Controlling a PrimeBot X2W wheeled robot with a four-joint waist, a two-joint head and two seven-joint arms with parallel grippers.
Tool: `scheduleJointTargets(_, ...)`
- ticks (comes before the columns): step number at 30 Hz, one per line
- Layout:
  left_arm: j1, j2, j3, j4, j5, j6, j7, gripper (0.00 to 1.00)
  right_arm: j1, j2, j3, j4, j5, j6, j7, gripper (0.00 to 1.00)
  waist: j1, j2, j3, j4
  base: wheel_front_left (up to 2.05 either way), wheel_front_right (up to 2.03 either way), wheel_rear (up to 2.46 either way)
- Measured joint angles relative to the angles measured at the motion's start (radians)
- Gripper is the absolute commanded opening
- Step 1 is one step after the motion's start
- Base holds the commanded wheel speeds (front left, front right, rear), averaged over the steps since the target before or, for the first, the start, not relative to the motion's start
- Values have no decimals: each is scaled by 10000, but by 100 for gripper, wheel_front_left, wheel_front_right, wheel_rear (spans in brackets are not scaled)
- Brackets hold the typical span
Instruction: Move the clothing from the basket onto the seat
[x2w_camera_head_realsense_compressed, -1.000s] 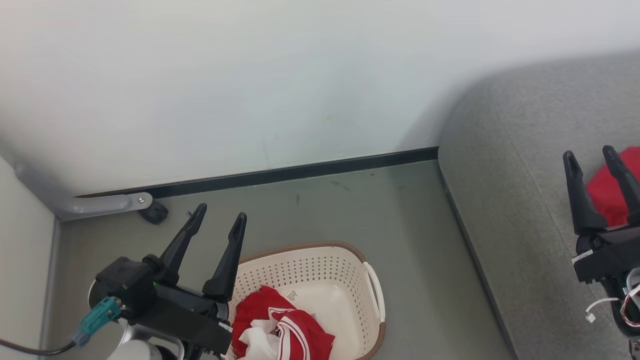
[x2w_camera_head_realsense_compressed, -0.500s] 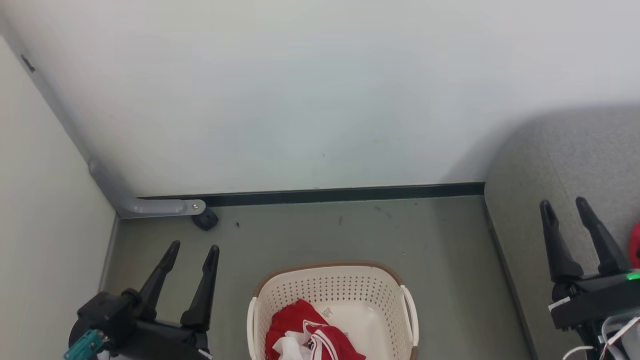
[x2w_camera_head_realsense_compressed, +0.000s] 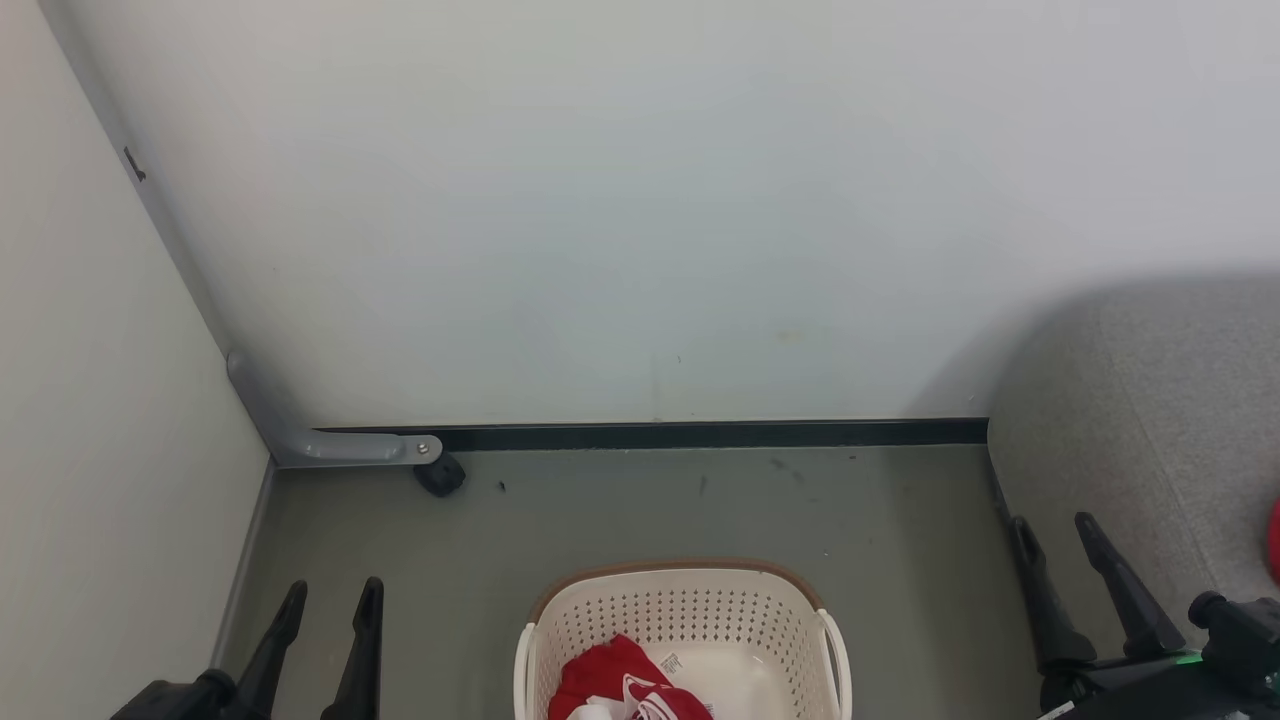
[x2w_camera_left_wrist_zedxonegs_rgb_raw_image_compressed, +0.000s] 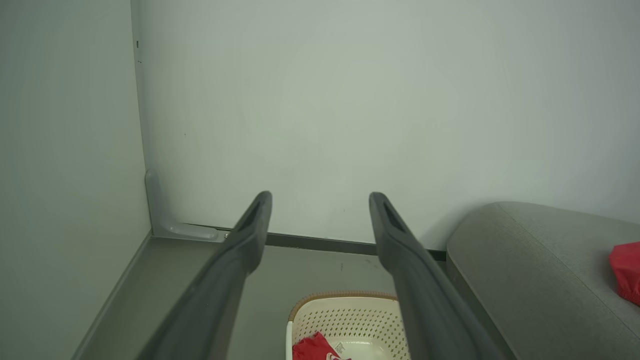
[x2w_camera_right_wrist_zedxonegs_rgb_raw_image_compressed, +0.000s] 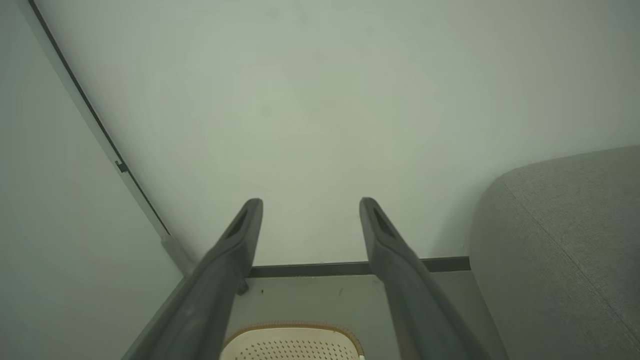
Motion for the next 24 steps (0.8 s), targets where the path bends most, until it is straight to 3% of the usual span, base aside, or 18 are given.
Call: scheduleJointTargets(24, 304, -314, 539, -669, 378, 178, -94, 100, 218, 255, 19, -123, -399, -77, -111, 100, 2, 0, 124, -284, 0, 0, 0)
